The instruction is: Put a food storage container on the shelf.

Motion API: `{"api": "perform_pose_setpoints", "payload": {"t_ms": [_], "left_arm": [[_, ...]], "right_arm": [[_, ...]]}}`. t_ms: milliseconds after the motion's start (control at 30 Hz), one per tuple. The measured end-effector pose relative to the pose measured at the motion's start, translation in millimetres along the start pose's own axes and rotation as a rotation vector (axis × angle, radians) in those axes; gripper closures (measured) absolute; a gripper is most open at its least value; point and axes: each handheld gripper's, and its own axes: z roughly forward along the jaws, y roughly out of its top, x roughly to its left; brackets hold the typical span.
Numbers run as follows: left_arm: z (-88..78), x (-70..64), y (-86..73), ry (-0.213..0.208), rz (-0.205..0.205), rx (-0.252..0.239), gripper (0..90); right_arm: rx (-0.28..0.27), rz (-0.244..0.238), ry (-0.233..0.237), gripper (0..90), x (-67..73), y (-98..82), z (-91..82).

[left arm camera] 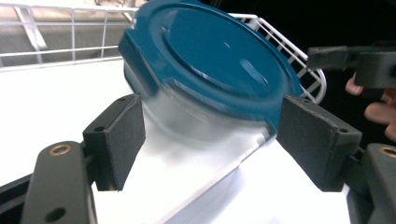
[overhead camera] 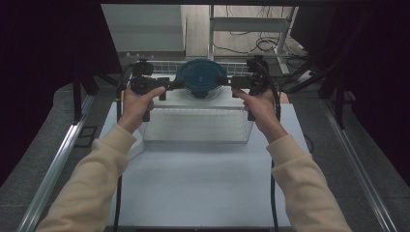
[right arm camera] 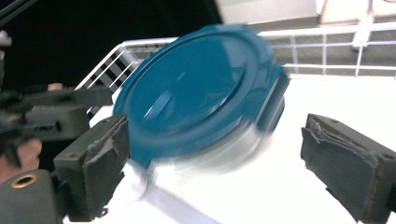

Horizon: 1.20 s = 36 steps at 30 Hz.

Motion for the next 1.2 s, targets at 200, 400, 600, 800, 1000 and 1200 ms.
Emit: {"api": "perform_pose_setpoints", "payload": {"t_ms": [200,400,600,800,1000,1200], "left_arm": [[-29.1,-17.9,-37.7,-0.021,0.095,-0.017,24.7],[-40.9,-21.4,-68.9,-0.031,0.116,0.002,25.1],[-56.1,-30.8,-110.1,-0.095,0.125,-0.028,26.2],[-55.6,-32.1,-157.9,-0.081,0.146,0.038,26.5],[-51.4,-29.1,-190.6,-0.062,0.142,0.105,26.6],[-45.3,-28.7,-215.4,-0.044,0.128,0.145,27.6]], "right_arm": [[-0.042,-0.105,0.058,12.4,2.0,-36.8,-36.5],[-0.067,-0.173,0.062,14.9,3.9,-68.0,-54.0],[-0.063,-0.176,0.133,18.2,4.0,-101.1,-63.7],[-0.03,-0.195,0.134,19.6,4.5,-143.2,-68.0],[0.018,-0.183,0.164,21.4,2.4,-185.7,-63.8],[0.1,-0.219,0.104,21.6,0.2,-218.8,-45.8]]}}
